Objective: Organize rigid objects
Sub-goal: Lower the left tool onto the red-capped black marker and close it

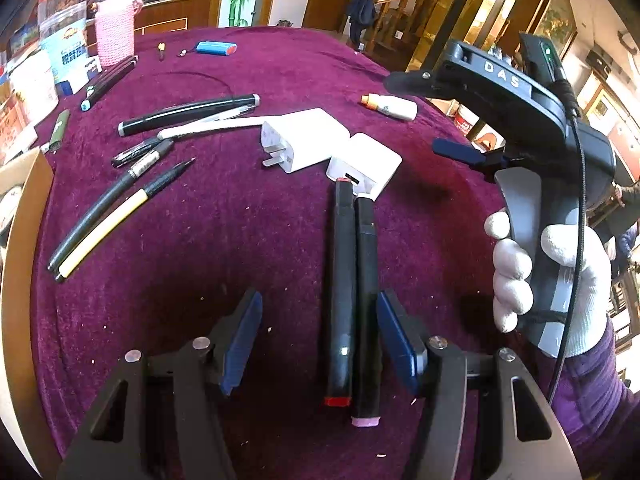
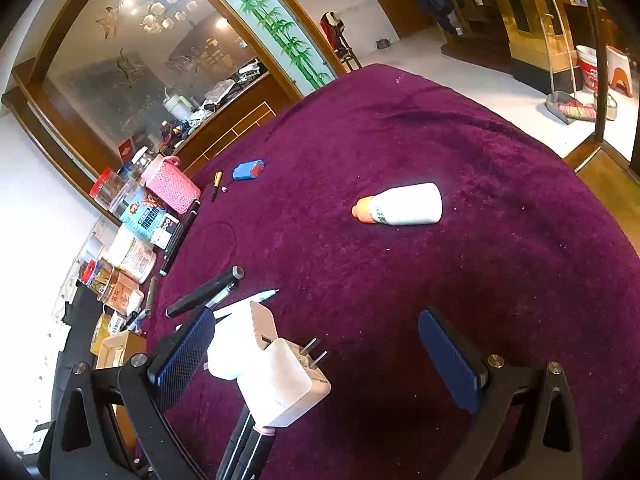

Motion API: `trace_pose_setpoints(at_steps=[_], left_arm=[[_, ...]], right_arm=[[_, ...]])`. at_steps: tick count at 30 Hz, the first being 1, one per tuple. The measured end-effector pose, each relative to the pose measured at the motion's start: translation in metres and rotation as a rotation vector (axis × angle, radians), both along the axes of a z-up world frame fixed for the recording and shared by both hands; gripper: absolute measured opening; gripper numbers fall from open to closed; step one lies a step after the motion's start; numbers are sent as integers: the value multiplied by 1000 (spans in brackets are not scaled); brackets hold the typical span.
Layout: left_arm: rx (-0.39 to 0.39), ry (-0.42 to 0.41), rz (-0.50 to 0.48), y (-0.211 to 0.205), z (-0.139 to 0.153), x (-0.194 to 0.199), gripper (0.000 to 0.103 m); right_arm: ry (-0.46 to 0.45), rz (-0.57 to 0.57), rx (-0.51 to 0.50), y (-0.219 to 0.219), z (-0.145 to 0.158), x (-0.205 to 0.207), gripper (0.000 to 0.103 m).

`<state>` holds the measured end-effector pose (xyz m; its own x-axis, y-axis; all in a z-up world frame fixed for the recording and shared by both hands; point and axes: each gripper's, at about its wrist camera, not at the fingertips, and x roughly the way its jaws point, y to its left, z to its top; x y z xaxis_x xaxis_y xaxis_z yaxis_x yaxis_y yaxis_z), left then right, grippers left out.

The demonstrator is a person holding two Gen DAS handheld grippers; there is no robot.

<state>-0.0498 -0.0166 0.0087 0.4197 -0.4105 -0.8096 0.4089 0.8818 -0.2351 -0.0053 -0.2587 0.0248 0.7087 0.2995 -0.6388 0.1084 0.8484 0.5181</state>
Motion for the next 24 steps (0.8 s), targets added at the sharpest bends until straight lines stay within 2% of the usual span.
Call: trace_pose_setpoints(at_steps=[3,6,8,10,12,20,24], left_arm=[[-23,3,2,5,0,1,59],[-6,-6,1,3,0,1,59],[60,-49,22,-1,3,-1,60],[181,-92,21,-10,3,-1,61],[257,-90,6,-19,-4,1,61],[277,-106,18,-35,-2,20,63],[212,-97,38,-35,-5,21,62]], right_arm=[[3,3,5,1,0,0,102],[4,5,6,0,-1,0,102],[3,4,7,0,0,0,102],[3,5,4,0,0,1,102],[4,5,6,0,0,1,102],[9,2,4,0,-2,2,102],[17,-1,-5,1,-4,3,102]])
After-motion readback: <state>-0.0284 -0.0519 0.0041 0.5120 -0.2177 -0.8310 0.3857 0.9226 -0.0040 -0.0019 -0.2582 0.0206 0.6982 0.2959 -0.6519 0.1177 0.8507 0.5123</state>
